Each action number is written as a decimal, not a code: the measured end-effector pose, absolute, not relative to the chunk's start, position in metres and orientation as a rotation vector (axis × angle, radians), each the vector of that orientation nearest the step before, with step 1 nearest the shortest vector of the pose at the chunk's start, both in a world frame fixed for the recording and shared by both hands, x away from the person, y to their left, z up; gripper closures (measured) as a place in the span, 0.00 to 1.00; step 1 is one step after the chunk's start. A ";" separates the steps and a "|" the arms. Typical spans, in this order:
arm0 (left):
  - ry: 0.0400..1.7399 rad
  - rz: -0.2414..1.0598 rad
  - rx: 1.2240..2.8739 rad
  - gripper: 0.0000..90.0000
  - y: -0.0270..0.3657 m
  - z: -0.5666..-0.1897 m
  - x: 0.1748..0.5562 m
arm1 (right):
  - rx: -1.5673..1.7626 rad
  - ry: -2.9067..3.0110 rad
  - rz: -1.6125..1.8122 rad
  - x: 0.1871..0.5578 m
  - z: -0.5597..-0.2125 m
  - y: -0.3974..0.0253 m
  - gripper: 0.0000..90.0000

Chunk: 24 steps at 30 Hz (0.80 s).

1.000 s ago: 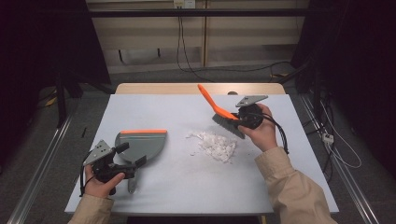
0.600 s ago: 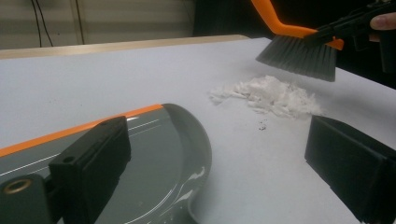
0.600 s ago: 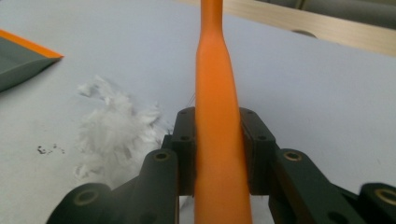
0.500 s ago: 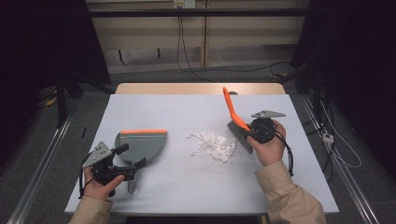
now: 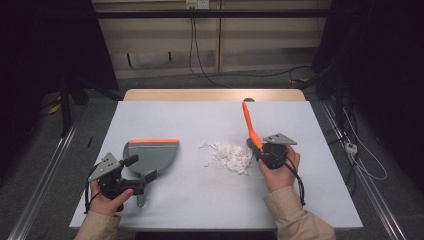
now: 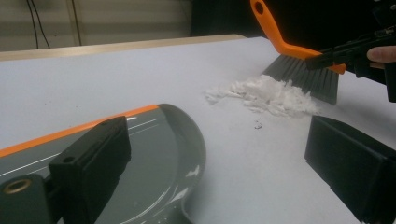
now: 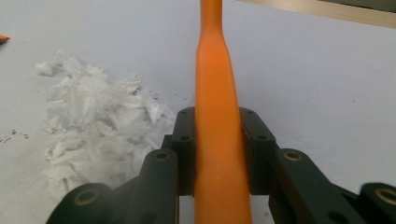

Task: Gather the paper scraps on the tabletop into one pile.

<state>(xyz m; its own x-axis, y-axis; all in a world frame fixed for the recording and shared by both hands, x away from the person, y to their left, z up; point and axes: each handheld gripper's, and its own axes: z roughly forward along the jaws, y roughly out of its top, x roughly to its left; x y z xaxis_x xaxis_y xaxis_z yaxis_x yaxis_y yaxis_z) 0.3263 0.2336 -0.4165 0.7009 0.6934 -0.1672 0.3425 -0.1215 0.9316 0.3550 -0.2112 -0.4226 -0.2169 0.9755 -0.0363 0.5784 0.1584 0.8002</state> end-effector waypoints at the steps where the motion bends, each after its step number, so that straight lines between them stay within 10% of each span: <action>1: 0.830 0.371 1.739 0.07 0.233 -0.417 0.325 | 1.483 1.860 0.902 0.354 -0.422 -0.208 0.79; 24: 0.872 0.396 1.748 0.07 0.247 -0.420 0.312 | 1.446 1.858 1.010 0.374 -0.427 -0.158 0.79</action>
